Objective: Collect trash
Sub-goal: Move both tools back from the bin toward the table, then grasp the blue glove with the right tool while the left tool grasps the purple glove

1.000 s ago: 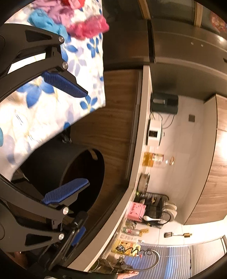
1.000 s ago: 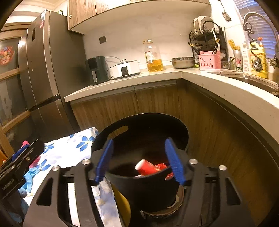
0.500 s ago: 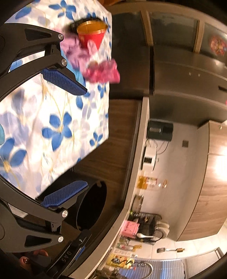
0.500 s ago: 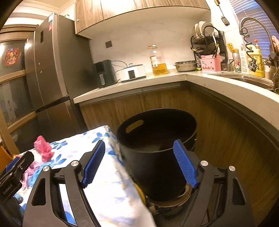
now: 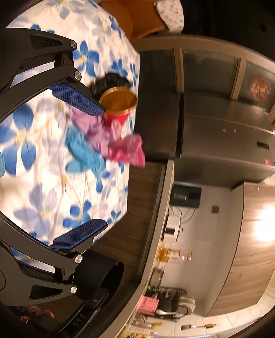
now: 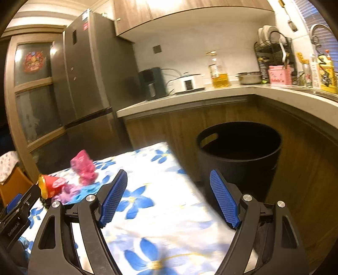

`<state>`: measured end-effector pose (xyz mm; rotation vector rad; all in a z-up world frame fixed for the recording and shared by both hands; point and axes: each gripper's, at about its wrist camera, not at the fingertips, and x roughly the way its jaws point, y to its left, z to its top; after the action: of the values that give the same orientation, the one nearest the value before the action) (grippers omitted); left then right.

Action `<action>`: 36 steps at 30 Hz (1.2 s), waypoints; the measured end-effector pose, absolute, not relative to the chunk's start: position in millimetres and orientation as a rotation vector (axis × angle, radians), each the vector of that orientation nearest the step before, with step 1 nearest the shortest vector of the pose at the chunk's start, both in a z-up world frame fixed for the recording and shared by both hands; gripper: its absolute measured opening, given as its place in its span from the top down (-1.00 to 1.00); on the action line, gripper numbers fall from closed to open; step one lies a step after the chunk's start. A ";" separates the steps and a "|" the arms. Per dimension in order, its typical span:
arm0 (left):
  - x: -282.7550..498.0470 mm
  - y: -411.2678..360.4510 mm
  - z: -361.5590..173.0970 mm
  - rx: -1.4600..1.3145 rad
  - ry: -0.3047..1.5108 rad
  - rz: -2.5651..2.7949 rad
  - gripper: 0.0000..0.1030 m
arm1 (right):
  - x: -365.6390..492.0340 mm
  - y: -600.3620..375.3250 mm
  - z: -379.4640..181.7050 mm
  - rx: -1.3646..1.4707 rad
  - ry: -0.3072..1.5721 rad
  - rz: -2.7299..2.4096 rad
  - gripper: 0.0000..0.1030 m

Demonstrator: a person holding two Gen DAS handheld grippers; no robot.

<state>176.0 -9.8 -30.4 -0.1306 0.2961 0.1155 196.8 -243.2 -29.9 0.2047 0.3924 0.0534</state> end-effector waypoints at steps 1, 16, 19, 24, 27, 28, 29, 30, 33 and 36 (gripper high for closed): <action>175.8 -5.5 -30.4 -0.134 0.298 0.124 -0.87 | 198.1 -236.1 -32.2 0.200 0.400 0.068 -0.53; 162.2 76.0 -45.3 -0.177 0.303 0.314 -0.87 | 242.7 -105.8 -79.4 0.121 0.539 0.277 -0.52; 163.6 86.1 -48.1 -0.194 0.310 0.324 -0.87 | 254.1 -88.2 -83.0 0.110 0.556 0.298 -0.47; 166.6 92.9 -52.1 -0.204 0.322 0.324 -0.87 | 272.9 -63.6 -90.4 0.092 0.603 0.337 -0.27; 169.4 94.5 -53.9 -0.212 0.329 0.321 -0.87 | 281.2 -52.3 -97.4 0.068 0.639 0.348 -0.12; 170.3 94.6 -54.8 -0.214 0.330 0.320 -0.87 | 282.6 -50.6 -99.1 0.062 0.648 0.351 0.01; 171.2 94.8 -55.6 -0.216 0.332 0.320 -0.87 | 284.0 -49.0 -101.4 0.055 0.659 0.356 0.14; 171.8 95.2 -56.5 -0.217 0.334 0.319 -0.87 | 285.9 -47.3 -103.6 0.049 0.672 0.360 0.19; 174.4 94.4 -58.2 -0.219 0.341 0.321 -0.87 | 288.6 -45.6 -106.4 0.045 0.688 0.380 0.54; 175.9 93.5 -59.7 -0.219 0.347 0.321 -0.87 | 288.1 -43.1 -107.4 0.038 0.694 0.398 0.87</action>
<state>175.9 93.5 -59.7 -0.2191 0.3470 0.3215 288.1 -43.1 -107.4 0.0377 0.6936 0.3976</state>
